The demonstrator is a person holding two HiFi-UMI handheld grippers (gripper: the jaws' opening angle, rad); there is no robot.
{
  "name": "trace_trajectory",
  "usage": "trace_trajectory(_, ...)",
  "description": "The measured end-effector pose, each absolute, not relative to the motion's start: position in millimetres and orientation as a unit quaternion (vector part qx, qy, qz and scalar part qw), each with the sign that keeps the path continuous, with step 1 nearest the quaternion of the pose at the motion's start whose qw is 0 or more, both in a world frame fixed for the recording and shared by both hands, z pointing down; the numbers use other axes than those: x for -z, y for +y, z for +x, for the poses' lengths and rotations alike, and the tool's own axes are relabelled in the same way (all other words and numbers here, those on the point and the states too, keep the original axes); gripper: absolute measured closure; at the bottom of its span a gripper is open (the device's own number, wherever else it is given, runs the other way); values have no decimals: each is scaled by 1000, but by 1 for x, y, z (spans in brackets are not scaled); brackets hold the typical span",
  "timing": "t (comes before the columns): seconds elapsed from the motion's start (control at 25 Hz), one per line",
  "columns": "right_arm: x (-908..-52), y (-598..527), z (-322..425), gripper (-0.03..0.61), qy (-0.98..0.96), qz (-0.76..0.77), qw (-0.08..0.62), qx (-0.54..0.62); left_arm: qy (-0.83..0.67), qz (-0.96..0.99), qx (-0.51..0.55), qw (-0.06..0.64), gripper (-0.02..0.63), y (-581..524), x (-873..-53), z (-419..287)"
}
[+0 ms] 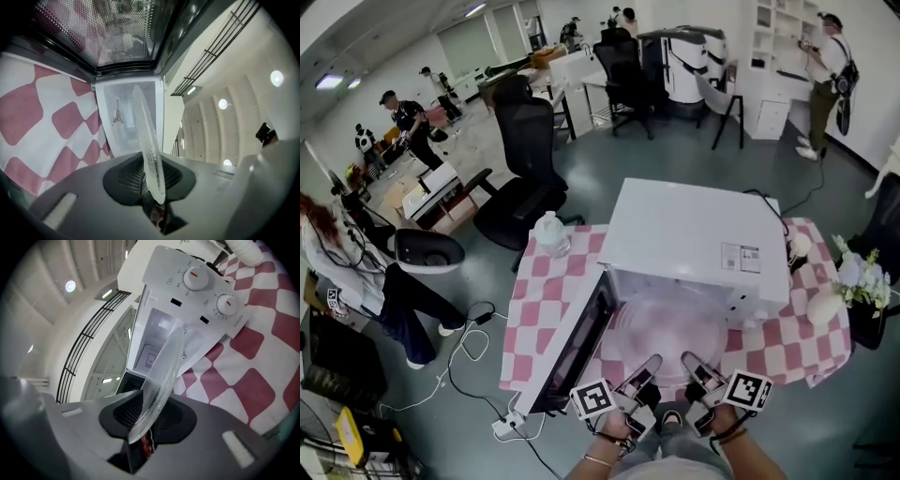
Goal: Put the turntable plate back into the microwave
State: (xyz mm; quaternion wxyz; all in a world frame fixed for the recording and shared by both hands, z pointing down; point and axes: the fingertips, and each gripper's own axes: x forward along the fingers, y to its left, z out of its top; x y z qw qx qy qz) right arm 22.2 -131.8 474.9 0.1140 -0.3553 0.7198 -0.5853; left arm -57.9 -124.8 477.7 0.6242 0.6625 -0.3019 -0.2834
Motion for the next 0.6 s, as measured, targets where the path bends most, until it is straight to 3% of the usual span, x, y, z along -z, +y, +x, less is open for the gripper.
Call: trace_trajectory(0.6,-504,-158,16,500,774,-286,109,553,-318,657,316,607,571,-139,-523,-58)
